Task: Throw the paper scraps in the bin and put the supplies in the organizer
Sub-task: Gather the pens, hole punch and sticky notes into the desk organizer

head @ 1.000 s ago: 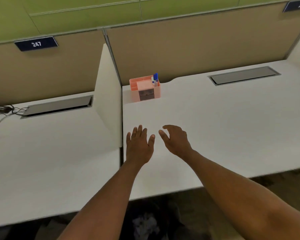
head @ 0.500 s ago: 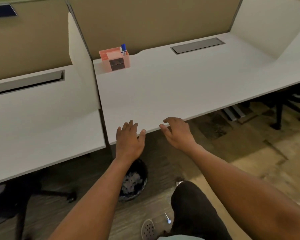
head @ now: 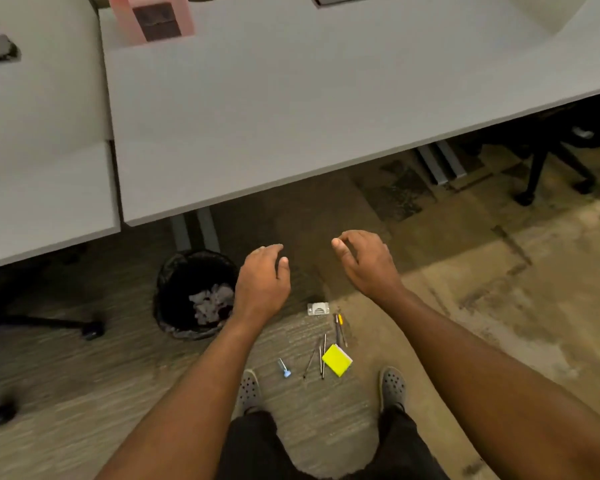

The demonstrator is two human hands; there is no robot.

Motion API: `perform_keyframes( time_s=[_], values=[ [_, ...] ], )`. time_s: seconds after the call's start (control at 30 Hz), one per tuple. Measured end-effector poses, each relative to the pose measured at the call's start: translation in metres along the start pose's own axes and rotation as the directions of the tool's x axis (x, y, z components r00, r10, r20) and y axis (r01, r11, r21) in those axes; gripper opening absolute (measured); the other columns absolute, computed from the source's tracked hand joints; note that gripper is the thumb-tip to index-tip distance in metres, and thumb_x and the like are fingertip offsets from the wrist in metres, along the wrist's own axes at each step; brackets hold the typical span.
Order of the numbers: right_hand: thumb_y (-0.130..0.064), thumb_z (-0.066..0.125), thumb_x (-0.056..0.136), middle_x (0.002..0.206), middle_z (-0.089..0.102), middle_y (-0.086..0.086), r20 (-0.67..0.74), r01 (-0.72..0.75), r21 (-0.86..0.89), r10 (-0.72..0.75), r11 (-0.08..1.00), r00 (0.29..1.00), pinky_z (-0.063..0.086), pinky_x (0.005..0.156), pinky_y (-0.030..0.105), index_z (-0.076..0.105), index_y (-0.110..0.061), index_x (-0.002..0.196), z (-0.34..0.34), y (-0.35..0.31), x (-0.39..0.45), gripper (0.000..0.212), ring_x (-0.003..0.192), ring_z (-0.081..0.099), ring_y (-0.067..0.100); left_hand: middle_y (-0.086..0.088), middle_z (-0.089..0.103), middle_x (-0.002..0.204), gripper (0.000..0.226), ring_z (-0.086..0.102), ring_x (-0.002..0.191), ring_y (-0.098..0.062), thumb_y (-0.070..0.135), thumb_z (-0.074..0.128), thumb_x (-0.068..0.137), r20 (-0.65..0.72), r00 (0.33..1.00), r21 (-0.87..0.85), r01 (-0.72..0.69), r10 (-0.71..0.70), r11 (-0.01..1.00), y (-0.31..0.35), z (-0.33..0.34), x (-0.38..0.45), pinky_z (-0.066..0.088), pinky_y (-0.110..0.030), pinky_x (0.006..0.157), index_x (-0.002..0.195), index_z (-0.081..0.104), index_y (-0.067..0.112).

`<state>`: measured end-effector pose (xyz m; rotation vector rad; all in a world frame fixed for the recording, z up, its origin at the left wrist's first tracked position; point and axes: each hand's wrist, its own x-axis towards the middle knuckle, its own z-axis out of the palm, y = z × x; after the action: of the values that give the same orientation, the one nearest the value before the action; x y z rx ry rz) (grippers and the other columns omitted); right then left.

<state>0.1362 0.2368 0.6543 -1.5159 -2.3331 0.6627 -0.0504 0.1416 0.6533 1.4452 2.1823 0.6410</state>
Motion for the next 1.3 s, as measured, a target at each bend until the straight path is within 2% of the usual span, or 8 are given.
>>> perform_keyframes(
  time_s=[0.13, 0.27, 0.5, 0.63, 0.77, 1.0, 1.13, 1.3],
  values=[
    [-0.047, 0.039, 0.097, 0.099, 0.067, 0.005, 0.097, -0.015, 0.072, 0.008, 0.997, 0.995, 0.047, 0.08, 0.038, 0.064, -0.016, 0.1, 0.029, 0.079, -0.014, 0.04, 0.095, 0.058, 0.025, -0.007, 0.063, 0.128, 0.036, 0.056, 0.117, -0.025, 0.026, 0.049, 0.098, 0.033, 0.98, -0.026, 0.196, -0.196, 0.98, 0.001, 0.079, -0.014, 0.043, -0.035, 0.101, 0.13, 0.057, 0.012],
    [-0.045, 0.042, 0.097, 0.094, 0.068, 0.004, 0.209, -0.096, 0.113, 0.07, 0.989, 0.975, 0.044, 0.075, 0.032, 0.066, -0.017, 0.098, 0.072, 0.149, -0.034, 0.037, 0.09, 0.059, 0.024, -0.006, 0.068, 0.122, 0.032, 0.062, 0.11, -0.024, 0.027, 0.052, 0.097, 0.127, 0.886, -0.117, 0.461, -0.447, 0.88, -0.02, 0.158, -0.033, 0.044, -0.028, 0.092, 0.126, 0.061, 0.018],
    [-0.029, 0.054, 0.094, 0.093, 0.071, 0.006, 0.371, -0.301, 0.075, 0.254, 0.951, 0.893, 0.05, 0.069, 0.035, 0.067, -0.014, 0.094, 0.198, 0.248, -0.087, 0.02, 0.08, 0.065, 0.025, 0.002, 0.07, 0.111, 0.026, 0.06, 0.09, -0.009, 0.021, 0.055, 0.094, 0.212, 0.762, -0.139, 0.643, -0.612, 0.753, -0.118, 0.281, -0.059, 0.041, -0.021, 0.078, 0.118, 0.066, 0.02],
    [-0.019, 0.059, 0.09, 0.088, 0.072, 0.008, 0.475, -0.431, -0.016, 0.386, 0.902, 0.791, 0.045, 0.067, 0.032, 0.068, -0.014, 0.089, 0.273, 0.29, -0.12, 0.01, 0.078, 0.066, 0.028, 0.001, 0.072, 0.101, 0.022, 0.055, 0.074, -0.005, 0.018, 0.055, 0.093, 0.203, 0.749, -0.068, 0.653, -0.631, 0.754, -0.177, 0.342, -0.068, 0.037, -0.017, 0.066, 0.109, 0.07, 0.02],
    [-0.016, 0.057, 0.09, 0.091, 0.072, 0.015, 0.604, -0.454, -0.14, 0.439, 0.88, 0.665, 0.042, 0.071, 0.033, 0.066, -0.018, 0.081, 0.374, 0.335, -0.144, 0.013, 0.087, 0.065, 0.036, -0.005, 0.074, 0.102, 0.022, 0.06, 0.081, -0.014, 0.019, 0.054, 0.091, 0.288, 0.705, 0.038, 0.668, -0.648, 0.743, -0.247, 0.424, -0.077, 0.04, -0.02, 0.074, 0.106, 0.071, 0.018],
    [-0.016, 0.05, 0.091, 0.1, 0.068, 0.026, 0.62, -0.358, -0.257, 0.437, 0.898, 0.652, 0.046, 0.077, 0.039, 0.069, -0.004, 0.087, 0.494, 0.388, -0.139, 0.023, 0.092, 0.064, 0.042, -0.006, 0.072, 0.107, 0.025, 0.054, 0.08, -0.008, 0.012, 0.059, 0.086, 0.392, 0.708, 0.095, 0.604, -0.587, 0.791, -0.32, 0.545, -0.072, 0.033, 0.0, 0.054, 0.109, 0.069, 0.012],
    [-0.015, 0.046, 0.091, 0.099, 0.069, 0.024, 0.564, -0.369, -0.243, 0.44, 0.897, 0.699, 0.048, 0.079, 0.037, 0.07, -0.002, 0.092, 0.543, 0.399, -0.115, 0.027, 0.092, 0.064, 0.039, -0.013, 0.072, 0.102, 0.021, 0.066, 0.089, -0.024, 0.007, 0.06, 0.085, 0.418, 0.721, 0.088, 0.573, -0.552, 0.815, -0.335, 0.593, -0.068, 0.053, -0.028, 0.079, 0.104, 0.069, 0.007],
    [-0.026, 0.054, 0.09, 0.104, 0.067, 0.021, 0.545, -0.432, -0.264, 0.503, 0.863, 0.671, 0.049, 0.078, 0.033, 0.067, -0.004, 0.101, 0.586, 0.401, -0.09, 0.028, 0.099, 0.064, 0.035, -0.016, 0.065, 0.105, 0.022, 0.062, 0.095, -0.033, 0.014, 0.066, 0.085, 0.391, 0.783, 0.173, 0.454, -0.484, 0.874, -0.341, 0.633, -0.062, 0.052, -0.041, 0.082, 0.104, 0.063, 0.006]
  ],
)
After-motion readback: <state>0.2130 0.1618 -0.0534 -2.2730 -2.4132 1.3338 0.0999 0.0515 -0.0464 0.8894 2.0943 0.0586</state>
